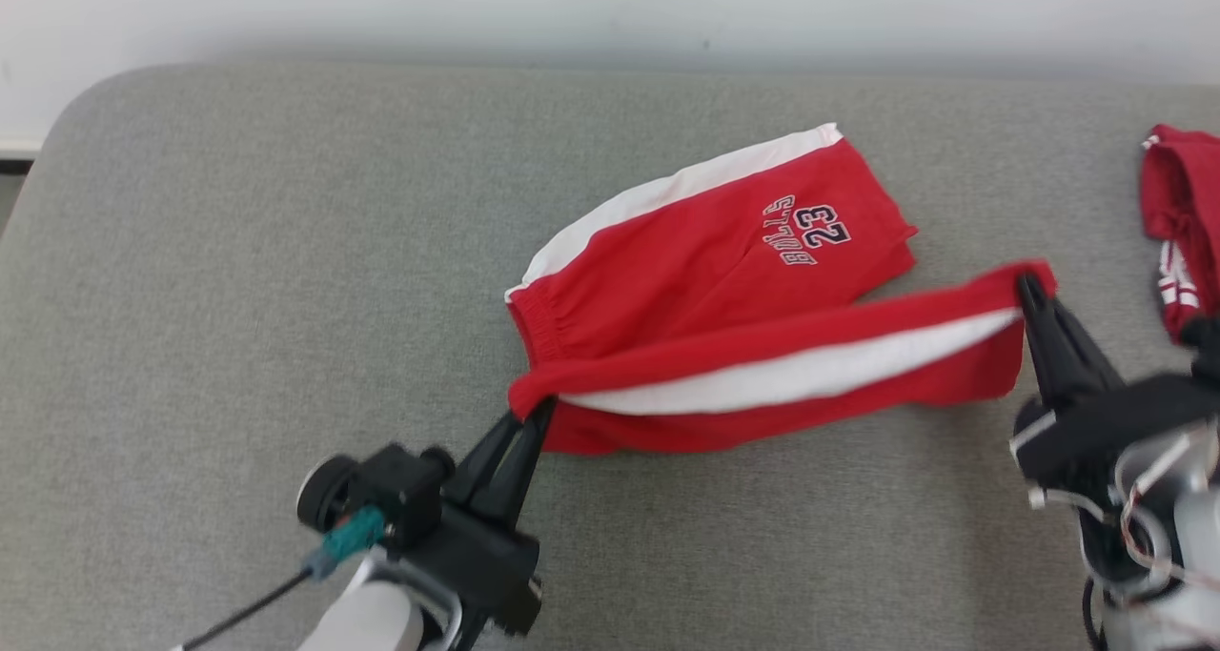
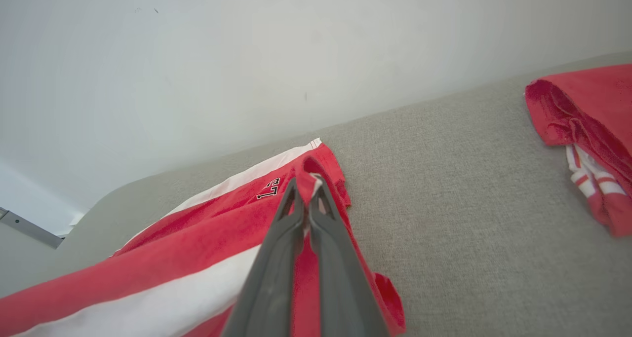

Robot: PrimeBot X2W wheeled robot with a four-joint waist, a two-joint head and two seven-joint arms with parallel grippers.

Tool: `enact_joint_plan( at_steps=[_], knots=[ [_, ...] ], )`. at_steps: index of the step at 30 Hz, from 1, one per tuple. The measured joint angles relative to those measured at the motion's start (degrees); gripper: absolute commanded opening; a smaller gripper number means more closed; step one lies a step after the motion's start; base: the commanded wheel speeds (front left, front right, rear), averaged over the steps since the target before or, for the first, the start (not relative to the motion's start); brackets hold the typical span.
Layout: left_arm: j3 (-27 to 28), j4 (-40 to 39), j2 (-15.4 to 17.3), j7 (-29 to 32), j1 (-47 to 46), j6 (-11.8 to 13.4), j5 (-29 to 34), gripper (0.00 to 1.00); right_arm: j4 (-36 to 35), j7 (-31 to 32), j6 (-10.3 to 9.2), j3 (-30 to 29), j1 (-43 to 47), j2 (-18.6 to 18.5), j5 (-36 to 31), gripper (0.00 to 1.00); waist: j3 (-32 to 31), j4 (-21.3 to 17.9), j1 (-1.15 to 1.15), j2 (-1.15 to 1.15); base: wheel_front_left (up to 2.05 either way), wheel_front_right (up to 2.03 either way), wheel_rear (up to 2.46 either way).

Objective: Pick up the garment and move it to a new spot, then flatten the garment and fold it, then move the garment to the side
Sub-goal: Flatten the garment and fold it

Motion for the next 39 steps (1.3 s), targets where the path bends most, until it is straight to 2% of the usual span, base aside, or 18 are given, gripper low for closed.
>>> enact_joint_plan(
  at_steps=[2, 8, 17, 24, 30, 31, 33, 34, 35, 36, 37, 39],
  knots=[
    [-0.05, 0.91, -0.43, 0.00, -1.40, -0.03, 0.00, 0.00, 1.76, -0.04, 0.00, 0.62, -2.35, -0.57, -0.22, 0.00, 0.42, 0.28, 0.00, 0.00, 0.00, 0.00, 0.00],
    [-1.46, 6.64, -3.16, 0.00, -10.48, -0.33, -0.29, 0.00, 13.73, -1.41, 0.00, 4.28, -16.96, -3.15, -2.08, 0.00, 3.62, 1.85, 0.01, 0.00, 0.00, 0.00, 0.00],
    [-2.96, 14.25, -5.88, 0.00, -20.80, -0.42, -2.15, 0.00, 32.63, -5.14, 0.00, 9.22, -35.98, -4.69, -6.41, 0.00, 9.43, 3.91, 0.02, 0.01, 0.00, 0.00, 0.00],
    [-3.52, 18.45, -7.58, 0.00, -25.98, -0.42, -2.74, 0.00, 44.46, -8.29, 0.00, 11.50, -44.42, -5.64, -7.73, 0.00, 13.04, 5.82, 0.01, 0.01, 0.00, 0.00, 0.00],
    [-3.27, 20.53, -8.43, 0.00, -28.04, -0.42, -2.46, 0.00, 49.44, -11.14, 0.00, 15.72, -47.61, -5.50, -6.37, 0.00, 14.95, 7.08, 0.01, 0.01, 0.00, 0.00, 0.00],
    [-3.14, 20.90, -8.54, 0.00, -28.16, -0.42, -2.15, 0.00, 49.58, -11.25, 0.00, 17.40, -47.80, -5.44, -6.36, 0.11, 15.17, 7.15, 0.01, 0.01, 0.00, 0.00, 0.00],
    [-2.79, 21.96, -8.72, 0.00, -28.55, -0.42, -1.59, 0.00, 50.24, -12.15, 0.00, 19.97, -47.97, -5.67, -6.22, 0.96, 15.35, 7.22, 0.01, 0.01, 0.00, 0.00, 0.00],
    [-2.57, 22.34, -8.80, 0.00, -28.57, -0.42, -1.24, 0.07, 50.72, -12.52, 0.00, 20.65, -47.97, -5.99, -5.58, 1.00, 15.27, 7.22, 0.01, 0.01, 0.00, 0.00, 0.00],
    [-2.10, 22.54, -8.90, 0.00, -28.54, -0.43, -0.93, 0.36, 51.25, -13.03, 0.00, 20.91, -47.97, -6.28, -4.66, 1.00, 15.12, 7.18, 0.00, 0.01, 0.00, 0.00, 0.00],
    [-1.70, 22.64, -9.01, 0.00, -28.53, -0.43, -0.63, 0.90, 51.65, -13.73, 0.00, 21.23, -47.97, -6.51, -3.97, 1.00, 14.90, 7.08, 0.00, 0.01, 0.00, 0.00, 0.00],
    [-1.33, 22.77, -9.10, 0.00, -28.46, -0.42, -0.30, 1.00, 51.92, -14.21, 0.00, 21.79, -47.96, -6.72, -3.49, 1.00, 14.64, 6.96, 0.00, 0.01, 0.00, 0.00, 0.00],
    [-0.51, 22.72, -9.26, 0.00, -27.82, -0.43, 0.89, 1.00, 52.30, -14.90, 0.00, 23.27, -47.74, -6.97, -2.40, 1.00, 14.01, 6.69, -0.01, 0.01, 0.00, 0.00, 0.00]
  ],
)
